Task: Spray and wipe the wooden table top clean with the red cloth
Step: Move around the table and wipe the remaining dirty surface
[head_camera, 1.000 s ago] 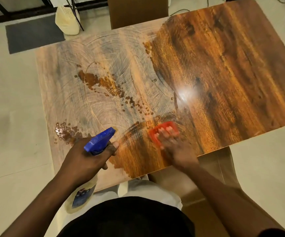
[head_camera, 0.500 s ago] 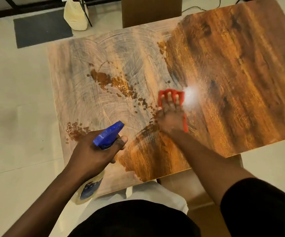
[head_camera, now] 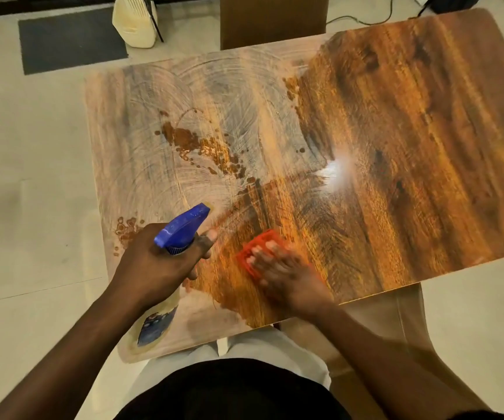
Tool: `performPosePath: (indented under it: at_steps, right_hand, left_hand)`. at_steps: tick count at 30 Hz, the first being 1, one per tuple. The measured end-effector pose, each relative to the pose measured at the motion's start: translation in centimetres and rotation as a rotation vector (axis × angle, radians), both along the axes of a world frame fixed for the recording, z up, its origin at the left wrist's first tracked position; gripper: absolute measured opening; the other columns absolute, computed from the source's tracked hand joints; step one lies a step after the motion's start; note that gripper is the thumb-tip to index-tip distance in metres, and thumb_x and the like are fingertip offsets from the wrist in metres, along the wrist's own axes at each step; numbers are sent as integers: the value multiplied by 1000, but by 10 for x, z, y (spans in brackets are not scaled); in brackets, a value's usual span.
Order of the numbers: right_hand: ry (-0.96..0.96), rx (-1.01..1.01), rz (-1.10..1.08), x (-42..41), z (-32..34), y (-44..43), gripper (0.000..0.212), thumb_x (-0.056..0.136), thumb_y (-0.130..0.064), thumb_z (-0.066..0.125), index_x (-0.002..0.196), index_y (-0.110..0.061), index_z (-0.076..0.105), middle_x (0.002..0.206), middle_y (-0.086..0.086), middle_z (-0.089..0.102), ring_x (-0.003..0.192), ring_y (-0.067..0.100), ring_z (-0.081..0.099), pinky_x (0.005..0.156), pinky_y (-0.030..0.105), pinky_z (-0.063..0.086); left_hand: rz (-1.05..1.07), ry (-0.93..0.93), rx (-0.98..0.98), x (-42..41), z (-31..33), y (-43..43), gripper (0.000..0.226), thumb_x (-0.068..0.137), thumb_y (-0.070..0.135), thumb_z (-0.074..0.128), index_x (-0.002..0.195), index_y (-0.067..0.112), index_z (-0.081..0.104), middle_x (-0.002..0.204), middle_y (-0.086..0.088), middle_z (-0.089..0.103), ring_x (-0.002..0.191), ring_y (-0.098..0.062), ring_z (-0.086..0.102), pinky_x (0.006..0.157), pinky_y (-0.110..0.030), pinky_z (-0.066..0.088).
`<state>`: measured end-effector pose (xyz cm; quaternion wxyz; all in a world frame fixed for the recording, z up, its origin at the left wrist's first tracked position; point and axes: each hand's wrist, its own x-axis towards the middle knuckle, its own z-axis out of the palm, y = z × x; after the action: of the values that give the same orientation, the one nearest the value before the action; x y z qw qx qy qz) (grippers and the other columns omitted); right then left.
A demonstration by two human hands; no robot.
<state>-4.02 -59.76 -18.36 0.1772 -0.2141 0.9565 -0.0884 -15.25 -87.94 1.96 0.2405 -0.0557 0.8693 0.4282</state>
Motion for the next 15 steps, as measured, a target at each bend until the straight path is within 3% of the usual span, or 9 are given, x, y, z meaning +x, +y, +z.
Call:
performPosePath:
  at_steps: [3,6,9,12,15]
  right_hand:
    - [-19,76,-346,-30,13,78,75,113,-39,37,173,-35,-8,181,-6,-13,167,26,-18,132,64,19]
    - [-22,10,-722,-80,24,128,62,116,-51,21,174,-36,5,181,-3,-7,167,29,-14,134,59,5]
    - [-14,-37,-981,-139,26,134,61,117,-46,26,175,-27,14,182,3,-2,167,33,-11,134,56,-1]
    - [-32,-61,-1031,-180,24,101,63,117,-45,24,175,-26,7,182,5,-7,166,35,-15,133,56,-3]
    - [-13,-34,-838,-195,20,43,65,115,-48,19,174,-29,0,181,3,-13,166,35,-17,135,56,2]
  left_hand:
    - [2,5,1,-1,-1,-2,32,96,61,74,85,32,79,78,3,86,57,-12,80,78,-42,67]
    - [13,-20,9,-1,0,-5,35,96,60,74,86,27,78,84,9,87,58,-13,80,78,-41,66]
    - [15,-35,12,0,2,-8,37,96,59,73,87,23,79,83,9,86,59,-15,80,72,-34,61]
    - [26,-37,-6,1,3,-13,35,96,57,73,90,24,80,85,11,87,60,-13,81,70,-28,56]
    - [40,-38,-12,0,4,-16,32,97,55,73,90,25,80,83,11,87,61,-13,81,72,-28,56]
